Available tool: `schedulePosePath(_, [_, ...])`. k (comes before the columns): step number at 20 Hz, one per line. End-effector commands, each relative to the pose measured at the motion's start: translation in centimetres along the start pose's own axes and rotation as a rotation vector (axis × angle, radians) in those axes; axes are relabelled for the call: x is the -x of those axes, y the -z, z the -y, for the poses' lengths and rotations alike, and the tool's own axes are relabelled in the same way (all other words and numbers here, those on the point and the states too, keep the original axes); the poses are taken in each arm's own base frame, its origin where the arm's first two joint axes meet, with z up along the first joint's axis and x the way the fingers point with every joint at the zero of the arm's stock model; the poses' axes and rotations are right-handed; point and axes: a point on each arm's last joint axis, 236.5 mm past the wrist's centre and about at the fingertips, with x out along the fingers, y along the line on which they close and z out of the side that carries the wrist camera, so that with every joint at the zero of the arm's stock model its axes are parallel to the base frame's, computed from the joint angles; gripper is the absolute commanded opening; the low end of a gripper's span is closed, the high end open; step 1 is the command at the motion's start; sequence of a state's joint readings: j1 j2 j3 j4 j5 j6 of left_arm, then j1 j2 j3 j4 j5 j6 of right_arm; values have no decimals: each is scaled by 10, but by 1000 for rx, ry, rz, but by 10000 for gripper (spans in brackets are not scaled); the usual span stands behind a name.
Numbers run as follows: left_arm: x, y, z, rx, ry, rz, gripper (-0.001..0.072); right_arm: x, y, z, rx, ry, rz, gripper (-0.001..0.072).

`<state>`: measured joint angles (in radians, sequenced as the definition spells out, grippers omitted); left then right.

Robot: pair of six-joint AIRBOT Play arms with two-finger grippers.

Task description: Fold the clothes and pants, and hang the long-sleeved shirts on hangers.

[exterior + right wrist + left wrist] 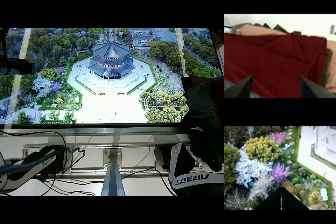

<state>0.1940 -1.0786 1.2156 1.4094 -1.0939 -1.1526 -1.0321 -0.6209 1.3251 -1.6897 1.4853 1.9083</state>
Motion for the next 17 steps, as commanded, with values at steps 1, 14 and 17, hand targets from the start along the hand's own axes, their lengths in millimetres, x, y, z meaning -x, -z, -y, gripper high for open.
schedulePosePath(1, [0,0,-1,1,-2,1,18,-2,24,-48,55,-211,-114,440])
schedulePosePath(14, [0,0,-1,1,-2,1,18,9,90,-164,824,-430,-117,16])
schedulePosePath(17, [0,0,-1,1,-2,1,17,-1,102,-174,839,-436,-170,18])
